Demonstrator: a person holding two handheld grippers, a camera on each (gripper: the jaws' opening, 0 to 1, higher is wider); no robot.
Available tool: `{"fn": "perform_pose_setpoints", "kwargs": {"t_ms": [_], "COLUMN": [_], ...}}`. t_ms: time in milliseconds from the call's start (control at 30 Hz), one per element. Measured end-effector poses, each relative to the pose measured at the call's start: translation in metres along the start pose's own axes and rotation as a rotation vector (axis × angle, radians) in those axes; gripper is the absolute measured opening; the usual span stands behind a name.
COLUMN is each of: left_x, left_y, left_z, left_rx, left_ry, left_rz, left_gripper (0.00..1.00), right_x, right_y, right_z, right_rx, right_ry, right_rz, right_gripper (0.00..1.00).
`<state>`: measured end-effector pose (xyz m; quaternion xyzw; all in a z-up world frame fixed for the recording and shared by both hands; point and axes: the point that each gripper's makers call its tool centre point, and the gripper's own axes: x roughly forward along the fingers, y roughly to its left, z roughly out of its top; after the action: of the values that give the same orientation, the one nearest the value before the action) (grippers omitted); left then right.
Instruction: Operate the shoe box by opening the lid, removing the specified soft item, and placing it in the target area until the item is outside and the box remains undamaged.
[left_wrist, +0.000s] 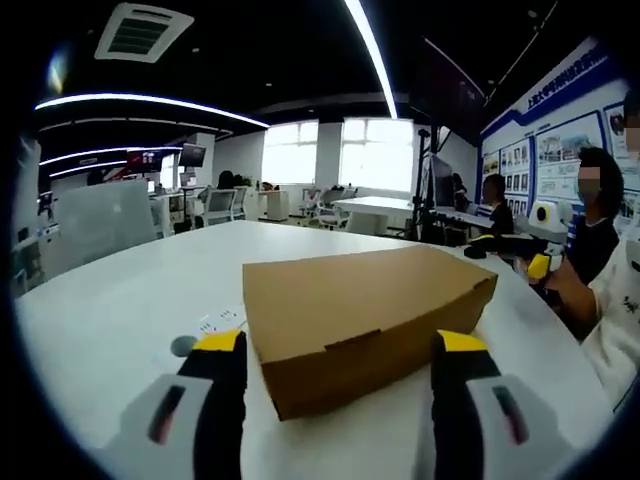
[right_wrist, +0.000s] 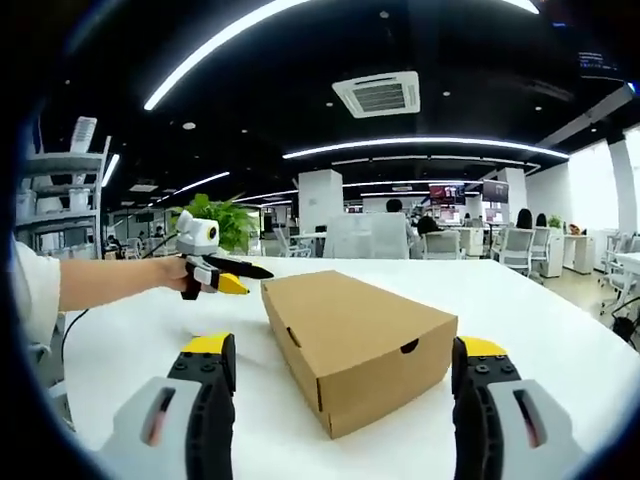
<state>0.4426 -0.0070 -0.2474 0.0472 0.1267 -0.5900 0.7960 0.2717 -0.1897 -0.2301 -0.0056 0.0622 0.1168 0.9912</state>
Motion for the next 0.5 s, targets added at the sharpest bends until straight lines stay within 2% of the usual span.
{"fn": "perform_pose_setpoints", "kwargs": {"t_ms": [100,300,400,500], "left_x": [0.002,0.008,0.012,0.013], "left_y": [0.001,-0.001,-0.003,-0.005], "left_z": [-0.001,-0.001,-0.004,-0.005], "left_rx": [-0.005,-0.011,0.005,0.019], "left_ry": [-0.003,-0.018,-0.001,0.008], "left_rz": [-0.008,-0.032,-0.039,-0.038], "left_gripper": [0.78,0.79,0.82,0.81], "right_x": [0.004,0.013,0.014,0.014], "right_y": [-0.003,-0.001,-0.001,-0.003], "right_z": [-0.001,-0.015,-0.017,-0.017], "right_rx": [-0.048,-0.057,-0.049,-0.052], "right_ry": [0.015,0.073,0.075,0.071], "right_rz": [-0.015,-0.018,-0.02,-0.032], "right_gripper": [0.95,0.94,0.93,0.92]}}
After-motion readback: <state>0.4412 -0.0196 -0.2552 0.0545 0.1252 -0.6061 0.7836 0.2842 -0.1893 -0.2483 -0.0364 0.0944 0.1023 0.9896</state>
